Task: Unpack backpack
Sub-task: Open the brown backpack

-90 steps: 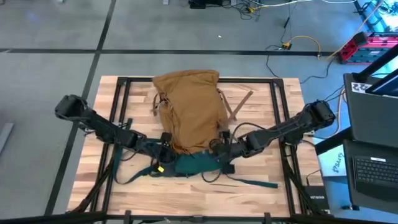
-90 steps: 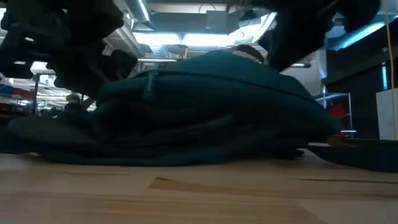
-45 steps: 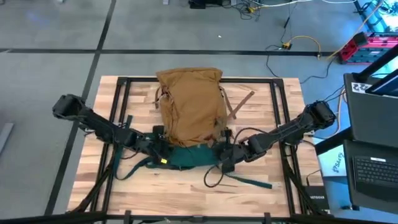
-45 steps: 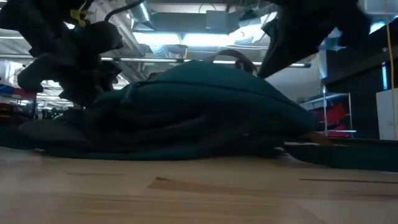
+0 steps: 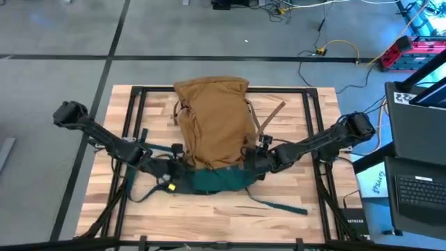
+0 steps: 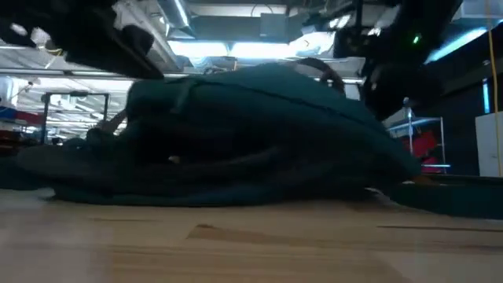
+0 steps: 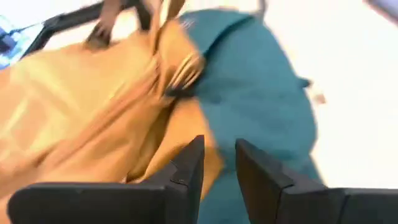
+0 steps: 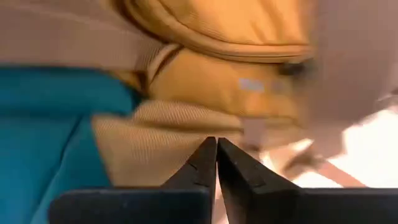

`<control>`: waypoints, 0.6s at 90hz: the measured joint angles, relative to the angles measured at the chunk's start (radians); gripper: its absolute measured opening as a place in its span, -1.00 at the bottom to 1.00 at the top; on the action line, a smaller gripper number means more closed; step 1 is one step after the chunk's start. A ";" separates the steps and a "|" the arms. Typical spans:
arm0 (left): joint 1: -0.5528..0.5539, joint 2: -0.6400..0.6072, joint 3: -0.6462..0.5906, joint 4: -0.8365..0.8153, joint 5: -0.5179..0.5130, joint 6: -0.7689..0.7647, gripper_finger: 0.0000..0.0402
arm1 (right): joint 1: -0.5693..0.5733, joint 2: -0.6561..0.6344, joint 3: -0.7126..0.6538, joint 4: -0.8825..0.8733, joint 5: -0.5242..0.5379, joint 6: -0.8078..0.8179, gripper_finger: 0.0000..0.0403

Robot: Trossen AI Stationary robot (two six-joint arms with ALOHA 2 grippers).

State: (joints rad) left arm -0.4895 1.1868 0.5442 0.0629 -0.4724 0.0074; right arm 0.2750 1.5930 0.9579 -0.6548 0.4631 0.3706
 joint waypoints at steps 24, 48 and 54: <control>-0.045 0.101 0.000 0.121 0.120 -0.006 -0.62 | -0.055 0.016 -0.069 0.174 -0.090 -0.081 -1.00; -0.045 0.219 0.001 0.224 0.220 0.023 -0.62 | -0.054 0.023 -0.070 0.317 -0.171 -0.172 -1.00; -0.036 0.237 0.001 0.226 0.228 0.022 -0.62 | -0.054 0.024 -0.070 0.347 -0.196 -0.193 -1.00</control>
State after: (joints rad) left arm -0.5253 1.4240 0.5455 0.2887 -0.2442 0.0295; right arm 0.2207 1.6165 0.8879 -0.3080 0.2673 0.1778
